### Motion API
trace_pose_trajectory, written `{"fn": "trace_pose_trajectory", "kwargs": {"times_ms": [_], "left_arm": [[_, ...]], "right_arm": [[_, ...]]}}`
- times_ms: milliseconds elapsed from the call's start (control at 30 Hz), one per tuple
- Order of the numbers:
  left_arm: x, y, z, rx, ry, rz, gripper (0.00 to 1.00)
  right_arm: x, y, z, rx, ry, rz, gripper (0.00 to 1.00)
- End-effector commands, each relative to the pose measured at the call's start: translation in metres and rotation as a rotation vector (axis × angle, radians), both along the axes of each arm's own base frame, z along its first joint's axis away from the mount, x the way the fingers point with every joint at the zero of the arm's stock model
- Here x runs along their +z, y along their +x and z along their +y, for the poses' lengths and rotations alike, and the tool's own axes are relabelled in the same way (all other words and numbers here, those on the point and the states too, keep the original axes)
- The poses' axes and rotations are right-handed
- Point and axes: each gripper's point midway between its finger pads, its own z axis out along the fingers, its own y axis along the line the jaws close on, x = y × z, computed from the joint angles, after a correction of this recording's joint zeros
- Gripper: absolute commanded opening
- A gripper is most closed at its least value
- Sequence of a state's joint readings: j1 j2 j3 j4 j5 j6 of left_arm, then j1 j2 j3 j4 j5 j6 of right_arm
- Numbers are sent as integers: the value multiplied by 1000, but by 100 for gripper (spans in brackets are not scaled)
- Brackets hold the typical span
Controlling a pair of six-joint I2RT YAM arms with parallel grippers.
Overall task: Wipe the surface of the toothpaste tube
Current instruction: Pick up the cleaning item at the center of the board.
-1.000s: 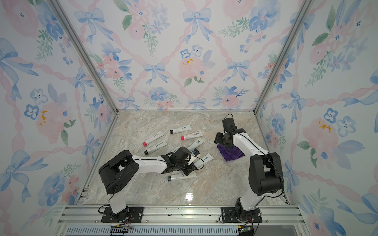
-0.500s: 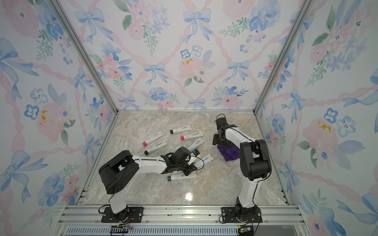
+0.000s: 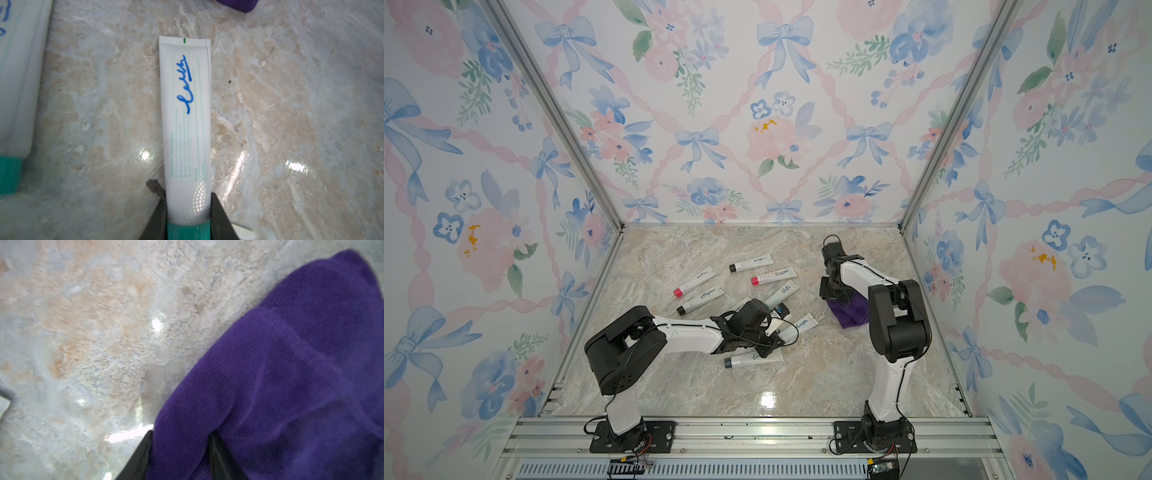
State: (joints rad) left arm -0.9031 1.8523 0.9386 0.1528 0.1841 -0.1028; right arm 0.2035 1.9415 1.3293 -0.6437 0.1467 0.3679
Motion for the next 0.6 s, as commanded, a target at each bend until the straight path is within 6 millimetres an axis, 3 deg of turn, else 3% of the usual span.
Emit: {"fn": "trace_pose_trajectory", "kwargs": {"times_ms": [0,100,200,400,567], "left_arm": [[-3,-4,4,3,-2,22,19],[-1,-3,4,5,-5,17,18],[0,-2,4,9,-6,8,19],[6,0,-4,4,-18,-11,19],[6,1,-6,2,-18,-19,19]], "right_arm": [[-15,-19,-1,-14,32,71,30],[-11,-23,-1,-23,72,50,18],[6,-29,1,-22,108,3,12],[44,-53,8,-3,189,-87,11],[55,-75,17,17,265,-103,12]]}}
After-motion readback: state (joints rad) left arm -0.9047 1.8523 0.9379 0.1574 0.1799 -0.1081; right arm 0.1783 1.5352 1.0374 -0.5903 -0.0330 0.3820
